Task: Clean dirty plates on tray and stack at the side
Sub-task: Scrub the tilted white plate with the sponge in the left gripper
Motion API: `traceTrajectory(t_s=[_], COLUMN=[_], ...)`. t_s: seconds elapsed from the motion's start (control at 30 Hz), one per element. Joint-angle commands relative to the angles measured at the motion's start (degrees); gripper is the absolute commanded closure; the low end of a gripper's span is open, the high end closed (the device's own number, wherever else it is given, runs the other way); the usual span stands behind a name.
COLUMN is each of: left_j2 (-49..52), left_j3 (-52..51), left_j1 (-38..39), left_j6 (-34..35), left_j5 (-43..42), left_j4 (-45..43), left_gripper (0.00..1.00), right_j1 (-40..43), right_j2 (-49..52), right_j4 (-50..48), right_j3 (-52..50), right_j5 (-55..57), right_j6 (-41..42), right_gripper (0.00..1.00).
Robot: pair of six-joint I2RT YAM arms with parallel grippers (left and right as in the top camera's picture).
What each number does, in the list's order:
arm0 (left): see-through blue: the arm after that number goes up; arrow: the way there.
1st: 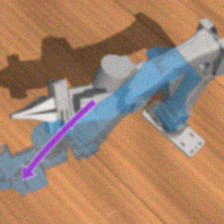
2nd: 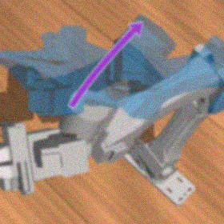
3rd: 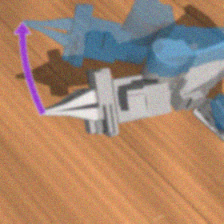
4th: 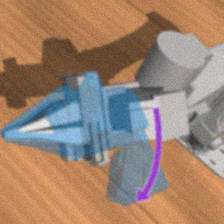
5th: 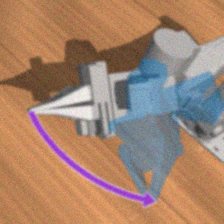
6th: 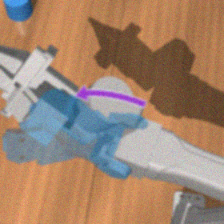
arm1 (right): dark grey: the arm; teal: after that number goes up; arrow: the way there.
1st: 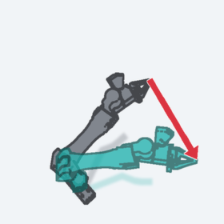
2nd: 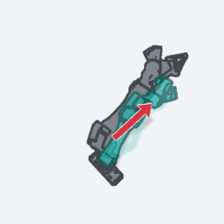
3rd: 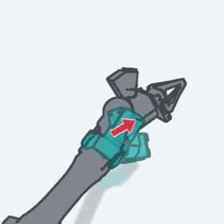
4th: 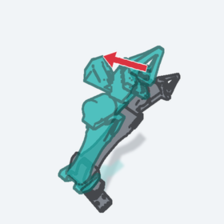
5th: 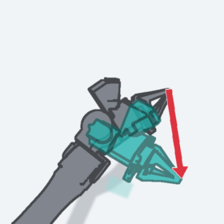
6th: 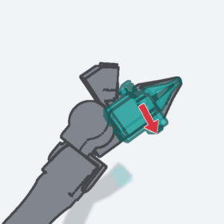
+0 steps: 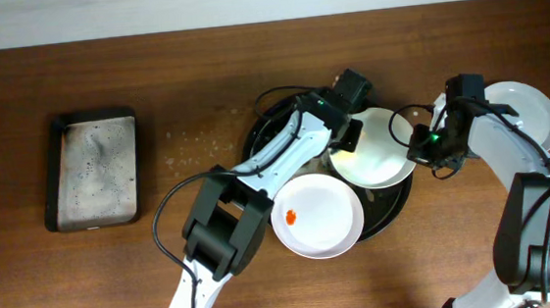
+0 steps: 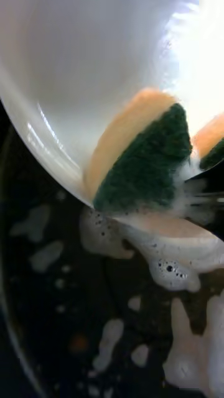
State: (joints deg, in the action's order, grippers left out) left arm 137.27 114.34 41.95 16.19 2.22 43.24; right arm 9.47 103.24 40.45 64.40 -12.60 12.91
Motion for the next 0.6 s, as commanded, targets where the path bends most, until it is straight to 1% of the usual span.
traceTrajectory(t_s=[0.0,0.03,0.13,0.2,0.3,0.37,0.4,0.47,0.57], left_j2=[2.7,2.6,1.4,-0.4,-3.4,-4.0,-4.1,-4.2,-4.2], left_j3=[-0.1,0.4,4.2,7.2,7.8,7.8,7.8,7.8,7.8], left_j1=[-1.8,-1.8,-2.0,-2.6,-4.5,-6.1,-7.0,-8.8,-11.5], left_j6=[1.2,1.2,5.0,5.0,5.0,5.0,5.0,4.9,-0.1], left_j5=[13.0,13.0,13.0,11.7,7.6,6.0,4.7,2.1,-6.0], left_j4=[1.2,2.1,6.2,8.6,10.9,12.5,13.2,15.2,16.5], left_gripper=[1.0,1.0,1.0,1.0,1.0,1.0,1.0,1.0,1.0], right_j1=[0.0,0.0,0.0,0.0,0.0,-0.1,-0.2,-0.6,-4.9], right_j2=[1.3,1.3,1.3,1.2,-0.9,-3.1,-4.6,-8.0,-16.7], right_j4=[0.9,1.1,1.2,1.3,1.3,1.1,0.9,1.0,1.2], right_j3=[0.1,0.1,0.1,0.4,0.5,0.5,0.5,0.5,0.5], right_j5=[3.5,4.2,4.7,4.7,4.7,4.7,4.0,4.7,13.3], right_j6=[-0.2,-0.2,-0.2,-0.2,-0.5,-0.7,-2.6,-3.3,-3.2], right_gripper=[0.96,0.96,0.96,0.96,0.96,0.96,0.96,0.96,0.96])
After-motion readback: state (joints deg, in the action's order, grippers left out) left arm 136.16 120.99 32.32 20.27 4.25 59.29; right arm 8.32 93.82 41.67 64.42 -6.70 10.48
